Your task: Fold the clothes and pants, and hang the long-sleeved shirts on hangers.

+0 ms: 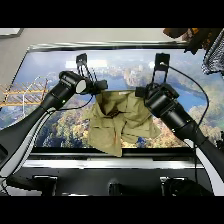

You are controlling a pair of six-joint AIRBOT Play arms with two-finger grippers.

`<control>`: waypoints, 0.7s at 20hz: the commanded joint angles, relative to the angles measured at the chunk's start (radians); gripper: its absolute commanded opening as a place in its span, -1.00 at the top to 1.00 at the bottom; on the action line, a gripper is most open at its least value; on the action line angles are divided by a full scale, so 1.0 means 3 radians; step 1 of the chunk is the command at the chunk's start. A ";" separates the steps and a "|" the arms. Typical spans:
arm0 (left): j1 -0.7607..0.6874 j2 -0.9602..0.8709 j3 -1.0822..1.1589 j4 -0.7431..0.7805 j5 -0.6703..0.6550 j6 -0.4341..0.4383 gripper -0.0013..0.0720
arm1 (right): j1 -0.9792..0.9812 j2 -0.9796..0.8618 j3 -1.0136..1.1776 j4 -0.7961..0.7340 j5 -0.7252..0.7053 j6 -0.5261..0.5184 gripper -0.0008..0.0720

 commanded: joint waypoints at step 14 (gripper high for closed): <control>0.0427 0.0005 -0.0009 -0.1147 -0.0720 0.1469 -0.73 | 0.0146 -0.0023 -0.0088 0.0492 0.0217 -0.0020 0.90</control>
